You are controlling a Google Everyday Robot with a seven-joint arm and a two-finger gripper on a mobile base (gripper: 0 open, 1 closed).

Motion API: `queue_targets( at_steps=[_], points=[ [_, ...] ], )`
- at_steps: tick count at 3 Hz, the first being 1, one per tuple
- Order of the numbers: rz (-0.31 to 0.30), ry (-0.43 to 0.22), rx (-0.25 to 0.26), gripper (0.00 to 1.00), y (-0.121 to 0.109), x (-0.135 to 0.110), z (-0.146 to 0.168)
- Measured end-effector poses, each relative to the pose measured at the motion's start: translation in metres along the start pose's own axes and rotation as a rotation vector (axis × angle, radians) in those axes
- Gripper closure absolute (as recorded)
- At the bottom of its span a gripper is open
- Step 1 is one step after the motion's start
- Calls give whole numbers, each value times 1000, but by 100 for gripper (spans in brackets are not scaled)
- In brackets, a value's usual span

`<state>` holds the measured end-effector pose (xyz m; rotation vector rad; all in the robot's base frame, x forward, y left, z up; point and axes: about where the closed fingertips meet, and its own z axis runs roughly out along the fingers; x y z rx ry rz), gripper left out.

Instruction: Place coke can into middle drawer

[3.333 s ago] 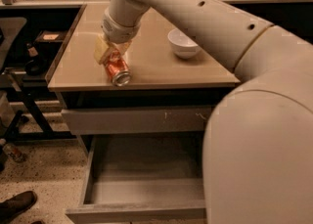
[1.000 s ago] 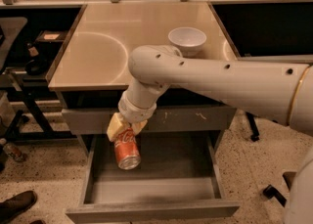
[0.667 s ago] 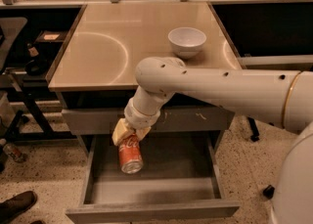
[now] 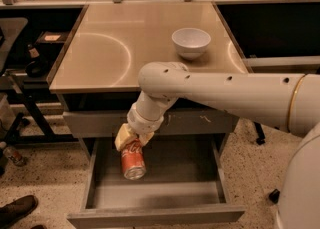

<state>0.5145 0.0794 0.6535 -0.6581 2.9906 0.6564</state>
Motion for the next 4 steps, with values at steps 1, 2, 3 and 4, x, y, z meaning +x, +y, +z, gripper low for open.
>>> queue_targets(
  at_steps=[1, 2, 3, 4],
  points=[
    [93, -23, 22, 100, -17, 17, 21],
    [185, -47, 40, 100, -33, 31, 46],
    [248, -50, 49, 100, -51, 37, 71],
    [282, -38, 50, 100, -67, 38, 95]
  ],
)
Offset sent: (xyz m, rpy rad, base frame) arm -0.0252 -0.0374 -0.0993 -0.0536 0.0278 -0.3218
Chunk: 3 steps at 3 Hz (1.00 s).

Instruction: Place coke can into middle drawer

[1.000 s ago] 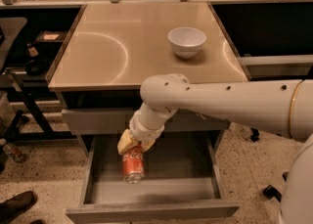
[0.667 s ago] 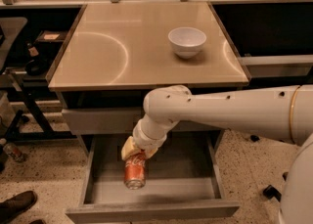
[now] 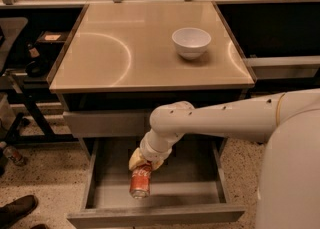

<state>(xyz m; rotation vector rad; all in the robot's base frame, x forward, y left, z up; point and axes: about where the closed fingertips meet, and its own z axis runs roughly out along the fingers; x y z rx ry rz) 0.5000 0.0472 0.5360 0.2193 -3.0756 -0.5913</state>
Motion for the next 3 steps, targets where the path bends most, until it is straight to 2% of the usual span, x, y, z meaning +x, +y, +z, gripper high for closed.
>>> queue_targets(
  at_steps=[3],
  points=[
    [53, 27, 9, 100, -59, -23, 61]
  ],
)
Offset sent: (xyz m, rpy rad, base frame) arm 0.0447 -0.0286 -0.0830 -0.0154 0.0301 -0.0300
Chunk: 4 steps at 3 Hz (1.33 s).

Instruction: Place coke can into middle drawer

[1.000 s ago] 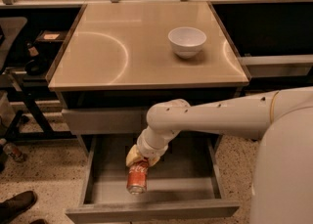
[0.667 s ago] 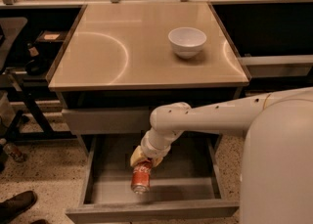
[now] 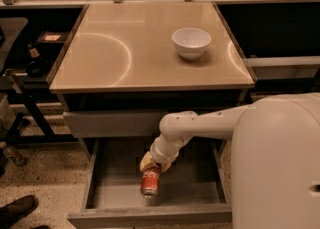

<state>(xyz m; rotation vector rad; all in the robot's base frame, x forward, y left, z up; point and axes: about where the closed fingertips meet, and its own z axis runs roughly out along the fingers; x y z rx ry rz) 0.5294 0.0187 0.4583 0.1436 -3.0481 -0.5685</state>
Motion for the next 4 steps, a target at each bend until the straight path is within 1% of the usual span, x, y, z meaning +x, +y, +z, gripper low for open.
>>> queue_targets(
  at_steps=[1, 2, 3, 4],
  points=[
    [39, -8, -5, 100, -20, 0, 11],
    [66, -16, 5, 100, -35, 2, 18],
    [79, -18, 18, 100, -45, 1, 23],
    [81, -7, 36, 100, -52, 0, 31]
  ],
)
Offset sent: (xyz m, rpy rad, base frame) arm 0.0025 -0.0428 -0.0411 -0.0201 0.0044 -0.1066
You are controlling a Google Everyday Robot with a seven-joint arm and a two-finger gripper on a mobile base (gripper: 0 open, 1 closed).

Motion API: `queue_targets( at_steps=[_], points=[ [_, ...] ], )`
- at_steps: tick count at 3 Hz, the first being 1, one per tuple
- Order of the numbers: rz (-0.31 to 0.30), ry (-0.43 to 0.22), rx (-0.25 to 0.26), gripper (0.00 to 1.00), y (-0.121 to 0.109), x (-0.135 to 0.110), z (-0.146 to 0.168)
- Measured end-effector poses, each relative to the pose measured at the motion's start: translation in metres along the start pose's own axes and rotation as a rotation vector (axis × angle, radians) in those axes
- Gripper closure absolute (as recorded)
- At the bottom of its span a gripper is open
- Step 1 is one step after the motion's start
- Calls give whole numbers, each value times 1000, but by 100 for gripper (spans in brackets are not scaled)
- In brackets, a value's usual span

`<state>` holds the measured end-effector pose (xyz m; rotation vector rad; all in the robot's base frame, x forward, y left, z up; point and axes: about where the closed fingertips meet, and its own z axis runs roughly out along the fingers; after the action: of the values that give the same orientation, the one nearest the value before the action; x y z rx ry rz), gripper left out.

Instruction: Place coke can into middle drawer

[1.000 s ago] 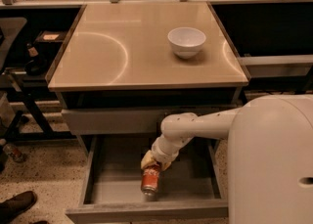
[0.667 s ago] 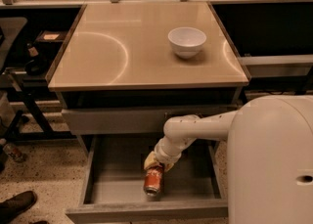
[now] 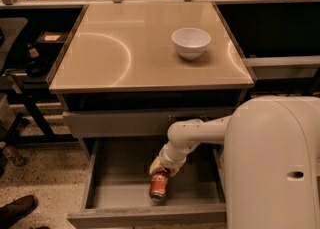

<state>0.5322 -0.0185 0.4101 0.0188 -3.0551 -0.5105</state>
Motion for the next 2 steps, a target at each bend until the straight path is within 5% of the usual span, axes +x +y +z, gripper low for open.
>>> queue_targets(
  at_steps=[2],
  points=[
    [20, 23, 12, 100, -16, -4, 18]
  ],
)
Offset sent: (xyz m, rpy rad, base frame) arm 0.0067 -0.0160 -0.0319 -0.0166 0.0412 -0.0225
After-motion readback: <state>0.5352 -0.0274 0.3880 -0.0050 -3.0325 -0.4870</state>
